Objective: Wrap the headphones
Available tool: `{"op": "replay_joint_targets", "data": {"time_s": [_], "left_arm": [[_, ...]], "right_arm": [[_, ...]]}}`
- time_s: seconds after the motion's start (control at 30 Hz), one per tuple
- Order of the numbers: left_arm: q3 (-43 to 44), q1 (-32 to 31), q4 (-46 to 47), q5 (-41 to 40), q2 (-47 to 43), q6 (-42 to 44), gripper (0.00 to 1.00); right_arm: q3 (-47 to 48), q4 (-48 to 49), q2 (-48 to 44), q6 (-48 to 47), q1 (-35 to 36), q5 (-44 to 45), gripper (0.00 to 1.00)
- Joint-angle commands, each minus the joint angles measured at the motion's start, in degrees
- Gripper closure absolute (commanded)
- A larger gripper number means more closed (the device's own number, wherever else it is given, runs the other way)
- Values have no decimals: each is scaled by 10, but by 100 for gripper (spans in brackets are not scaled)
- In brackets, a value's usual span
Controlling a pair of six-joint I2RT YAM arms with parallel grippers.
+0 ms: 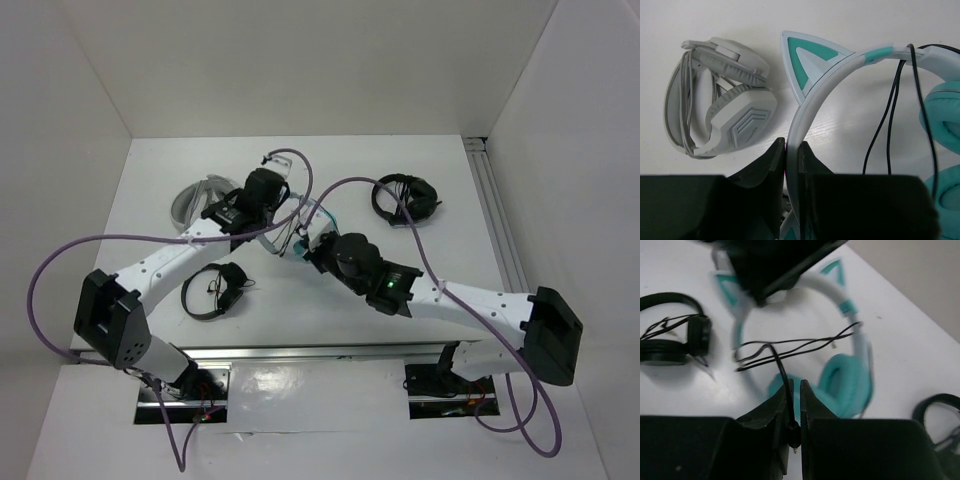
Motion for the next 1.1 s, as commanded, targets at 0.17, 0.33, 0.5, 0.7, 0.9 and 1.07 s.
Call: {"op": "replay_joint_targets", "data": {"time_s": [0.17,0.33,0.5,0.7,0.9,1.07], "left_arm": [[-91,-42,124,98,-152,116,100],[-125,-56,115,141,-222,136,100],[-116,-89,74,166,-244,160,100],[-102,-125,51,152,-232,188,100],[-96,-125,51,115,-214,199,100],[-69,-125,30,107,-152,205,100]], "right_arm": [[-4,0,-63,-50,-34,50,100],[-10,14,-52,-55,-72,55,100],[-22,57,-39,-66,-85,63,100],[-17,72,7,-86,-103,74,97],[-17,79,33,-80,-135,67,82],[-5,67,53,-68,-159,42,74]]}}
